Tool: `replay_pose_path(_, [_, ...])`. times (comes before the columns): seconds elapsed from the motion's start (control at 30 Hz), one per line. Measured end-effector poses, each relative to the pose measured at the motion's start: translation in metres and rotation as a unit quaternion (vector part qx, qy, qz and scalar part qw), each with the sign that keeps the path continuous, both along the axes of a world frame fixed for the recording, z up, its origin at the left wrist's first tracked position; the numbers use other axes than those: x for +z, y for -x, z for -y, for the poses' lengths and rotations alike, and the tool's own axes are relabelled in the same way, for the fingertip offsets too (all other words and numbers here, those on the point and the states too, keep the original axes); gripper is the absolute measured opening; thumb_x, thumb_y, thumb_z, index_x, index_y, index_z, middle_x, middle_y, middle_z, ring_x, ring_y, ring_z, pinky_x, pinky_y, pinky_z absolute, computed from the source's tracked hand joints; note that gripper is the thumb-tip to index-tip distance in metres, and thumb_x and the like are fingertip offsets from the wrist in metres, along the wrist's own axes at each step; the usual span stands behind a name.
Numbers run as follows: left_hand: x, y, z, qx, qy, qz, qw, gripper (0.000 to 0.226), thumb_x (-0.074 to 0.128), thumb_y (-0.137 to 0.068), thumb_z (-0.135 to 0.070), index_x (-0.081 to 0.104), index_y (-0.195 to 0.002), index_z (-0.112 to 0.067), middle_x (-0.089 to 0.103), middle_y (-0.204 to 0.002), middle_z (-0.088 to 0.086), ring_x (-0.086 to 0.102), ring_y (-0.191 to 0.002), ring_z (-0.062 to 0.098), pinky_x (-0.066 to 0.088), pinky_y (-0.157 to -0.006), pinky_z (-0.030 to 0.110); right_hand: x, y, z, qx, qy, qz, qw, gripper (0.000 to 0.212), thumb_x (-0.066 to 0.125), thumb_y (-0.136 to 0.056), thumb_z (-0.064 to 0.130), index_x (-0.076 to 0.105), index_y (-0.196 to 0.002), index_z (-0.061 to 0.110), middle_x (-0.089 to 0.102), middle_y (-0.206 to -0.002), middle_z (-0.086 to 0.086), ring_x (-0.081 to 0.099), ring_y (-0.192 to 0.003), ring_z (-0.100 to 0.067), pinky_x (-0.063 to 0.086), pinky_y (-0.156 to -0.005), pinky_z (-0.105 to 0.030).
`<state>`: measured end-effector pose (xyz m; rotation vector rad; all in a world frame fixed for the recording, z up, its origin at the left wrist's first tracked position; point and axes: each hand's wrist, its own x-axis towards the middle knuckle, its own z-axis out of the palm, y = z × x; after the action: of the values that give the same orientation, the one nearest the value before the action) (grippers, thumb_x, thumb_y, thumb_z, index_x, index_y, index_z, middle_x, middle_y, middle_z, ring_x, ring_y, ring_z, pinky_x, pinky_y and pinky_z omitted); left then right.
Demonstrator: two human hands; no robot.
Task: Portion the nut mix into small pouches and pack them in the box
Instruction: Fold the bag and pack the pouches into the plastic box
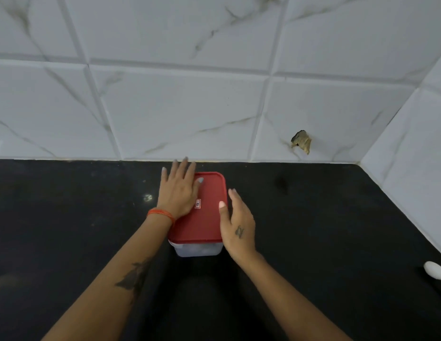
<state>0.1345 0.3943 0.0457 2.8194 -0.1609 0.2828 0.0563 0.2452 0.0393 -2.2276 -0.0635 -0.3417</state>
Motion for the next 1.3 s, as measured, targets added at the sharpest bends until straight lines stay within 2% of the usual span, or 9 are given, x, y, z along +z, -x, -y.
replay_pose_path(0.07, [0.000,0.006,0.011,-0.028,-0.063,-0.026,0.997,0.058,0.021,-0.102,-0.044,0.012,-0.152,-0.016,0.006,-0.161,0.004,-0.003,-0.148,0.026,-0.003,-0.117,0.049,0.010,-0.023,-0.001,0.070,0.096,0.000,0.993,0.052,0.032,-0.103,0.027,0.020,-0.149,0.008,0.017,-0.158,-0.005,0.010,-0.146,-0.016,0.005,-0.114,-0.020])
replay_pose_path(0.13, [-0.002,0.010,0.016,-0.032,-0.090,-0.056,0.994,0.060,0.015,-0.101,-0.045,0.005,-0.153,-0.016,0.002,-0.161,0.003,-0.006,-0.148,0.026,-0.005,-0.118,0.048,0.013,-0.046,-0.001,0.119,0.186,-0.023,0.975,0.054,0.027,-0.104,0.026,0.010,-0.150,0.005,0.007,-0.160,-0.008,-0.001,-0.147,-0.017,-0.003,-0.116,-0.024])
replay_pose_path(0.27, [-0.007,0.012,0.014,-0.037,-0.132,-0.059,0.989,0.085,-0.019,-0.078,-0.052,0.002,-0.152,-0.015,0.000,-0.161,0.006,-0.004,-0.148,0.027,-0.004,-0.119,0.045,0.009,-0.065,0.001,0.162,0.242,-0.081,0.953,0.056,0.022,-0.104,0.031,0.003,-0.150,0.004,-0.001,-0.160,-0.009,-0.006,-0.147,-0.019,-0.003,-0.117,-0.027])
replay_pose_path(0.43, [-0.009,0.012,0.016,-0.048,-0.134,-0.057,0.988,0.089,-0.022,-0.073,-0.048,0.000,-0.152,-0.014,-0.003,-0.161,0.007,-0.006,-0.148,0.027,-0.005,-0.120,0.041,0.002,-0.066,0.001,0.159,0.265,-0.085,0.947,0.057,0.019,-0.104,0.033,0.001,-0.150,0.005,-0.005,-0.160,-0.007,-0.010,-0.146,-0.017,-0.003,-0.117,-0.027])
replay_pose_path(0.67, [-0.012,0.010,0.017,-0.049,-0.142,-0.057,0.987,0.088,-0.020,-0.075,-0.047,0.004,-0.152,-0.013,0.001,-0.161,0.007,-0.005,-0.148,0.028,-0.004,-0.120,0.042,0.002,-0.067,0.001,0.170,0.240,-0.111,0.949,0.056,0.021,-0.104,0.031,0.003,-0.150,0.005,-0.004,-0.160,-0.007,-0.009,-0.147,-0.017,-0.002,-0.117,-0.028])
replay_pose_path(0.77, [-0.008,0.010,0.016,-0.051,-0.113,-0.061,0.990,0.089,-0.016,-0.075,-0.050,0.011,-0.152,-0.014,0.006,-0.161,0.006,-0.002,-0.148,0.028,-0.003,-0.120,0.042,0.002,-0.066,0.002,0.176,0.170,-0.125,0.961,0.055,0.025,-0.104,0.030,0.006,-0.151,0.007,0.000,-0.160,-0.005,-0.007,-0.147,-0.015,0.002,-0.117,-0.028])
replay_pose_path(0.9, [0.006,0.031,0.021,-0.038,-0.040,-0.047,0.997,0.065,0.006,-0.093,-0.046,0.026,-0.149,-0.021,0.012,-0.160,0.001,0.005,-0.148,0.026,0.000,-0.119,0.048,0.008,-0.050,0.005,0.152,0.071,-0.120,0.979,0.053,0.027,-0.104,0.029,0.012,-0.151,0.010,0.005,-0.160,-0.002,-0.001,-0.147,-0.013,0.004,-0.115,-0.024])
replay_pose_path(1.03, [0.001,0.071,0.028,-0.059,-0.093,-0.064,0.992,0.083,-0.012,-0.077,-0.049,0.013,-0.152,-0.025,0.010,-0.160,-0.001,0.006,-0.148,0.028,-0.001,-0.116,0.053,-0.003,-0.015,0.001,0.163,0.085,-0.085,0.979,0.053,0.025,-0.104,0.028,0.009,-0.151,0.008,0.003,-0.160,-0.002,-0.004,-0.147,-0.011,0.001,-0.114,-0.021])
replay_pose_path(1.3, [-0.002,0.078,0.029,-0.053,-0.119,-0.077,0.989,0.087,-0.015,-0.074,-0.048,0.013,-0.152,-0.022,0.013,-0.160,0.001,0.007,-0.148,0.029,0.003,-0.118,0.048,-0.013,-0.012,0.000,0.159,0.103,-0.074,0.979,0.055,0.025,-0.104,0.029,0.006,-0.150,0.005,-0.001,-0.160,-0.003,-0.009,-0.146,-0.012,-0.001,-0.115,-0.023])
